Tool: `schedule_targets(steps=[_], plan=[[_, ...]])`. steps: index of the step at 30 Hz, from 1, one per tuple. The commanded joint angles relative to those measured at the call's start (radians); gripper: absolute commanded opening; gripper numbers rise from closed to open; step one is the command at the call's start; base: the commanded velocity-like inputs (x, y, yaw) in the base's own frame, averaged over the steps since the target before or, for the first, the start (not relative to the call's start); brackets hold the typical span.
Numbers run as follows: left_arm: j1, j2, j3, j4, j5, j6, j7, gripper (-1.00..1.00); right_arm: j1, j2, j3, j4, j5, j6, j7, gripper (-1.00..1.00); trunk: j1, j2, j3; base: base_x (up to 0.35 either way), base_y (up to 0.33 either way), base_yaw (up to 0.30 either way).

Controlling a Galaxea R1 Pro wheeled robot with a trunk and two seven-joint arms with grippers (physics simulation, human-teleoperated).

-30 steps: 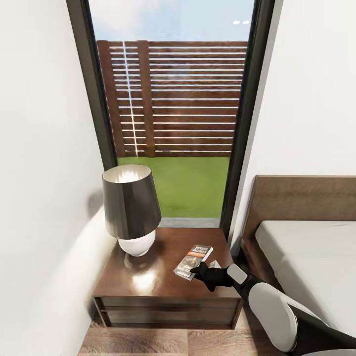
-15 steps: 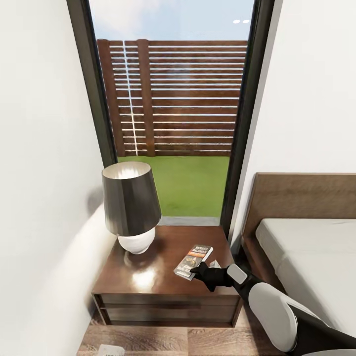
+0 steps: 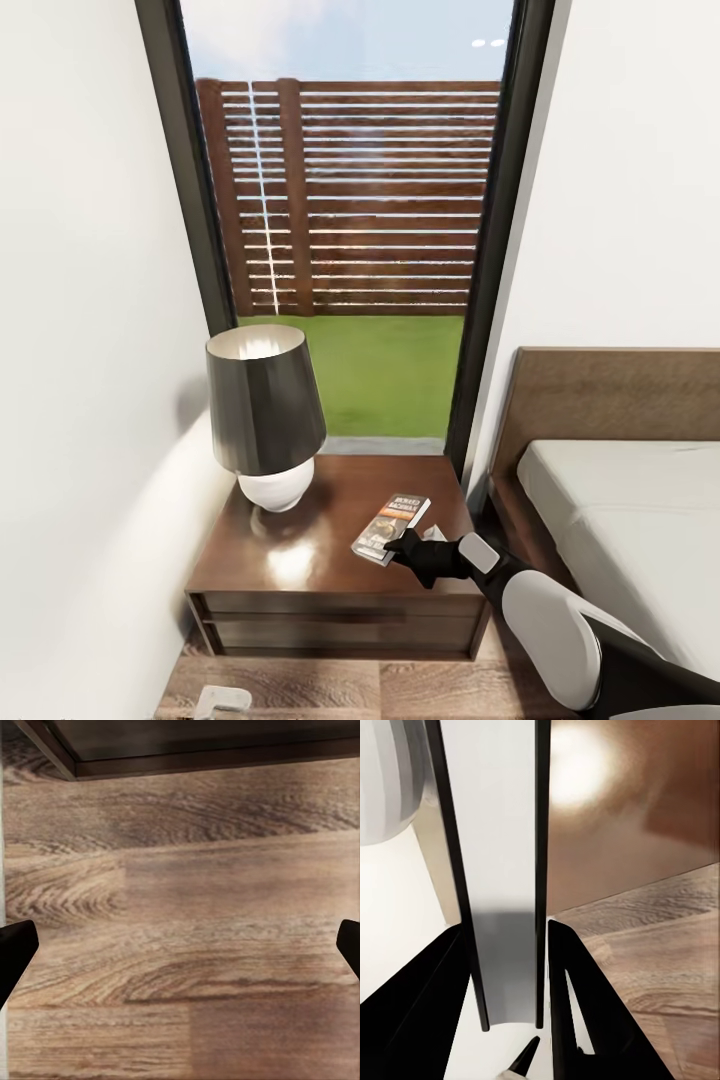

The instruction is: In the bedroom, move the book from the bed onto either nightstand, and place the two sandals side by side next to the bed.

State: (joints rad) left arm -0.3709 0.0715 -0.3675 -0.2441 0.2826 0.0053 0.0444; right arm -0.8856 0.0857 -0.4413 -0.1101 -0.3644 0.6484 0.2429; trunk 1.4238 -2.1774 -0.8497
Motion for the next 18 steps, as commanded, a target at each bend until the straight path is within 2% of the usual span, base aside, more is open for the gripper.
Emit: schedule_targets(steps=[1, 4, 13, 18], plan=[[-0.003, 0.001, -0.008, -0.001, 0.009, 0.002, 0.005, 1.0, 0.0, 0.0, 0.0, -0.002, -0.005, 0.005, -0.001, -1.0, 0.004, -0.008, -0.004, 0.0, 0.0, 0.0], [-0.009, 0.002, -0.008, -0.001, 0.009, 0.013, 0.005, 1.0, -0.001, 0.0, 0.0, -0.002, -0.005, 0.005, -0.001, -1.0, 0.015, -0.029, -0.014, 0.0, 0.0, 0.0], [-0.016, 0.002, -0.007, -0.029, 0.01, 0.04, 0.004, 1.0, -0.001, -0.001, 0.0, -0.002, -0.005, 0.005, -0.004, -1.0, 0.015, -0.029, -0.014, 0.0, 0.0, 0.0], [-0.017, 0.002, -0.007, -0.05, 0.01, 0.047, 0.004, 1.0, -0.002, 0.0, 0.0, -0.002, -0.008, 0.005, -0.028, -1.0, 0.015, -0.029, -0.014, 0.0, 0.0, 0.0]])
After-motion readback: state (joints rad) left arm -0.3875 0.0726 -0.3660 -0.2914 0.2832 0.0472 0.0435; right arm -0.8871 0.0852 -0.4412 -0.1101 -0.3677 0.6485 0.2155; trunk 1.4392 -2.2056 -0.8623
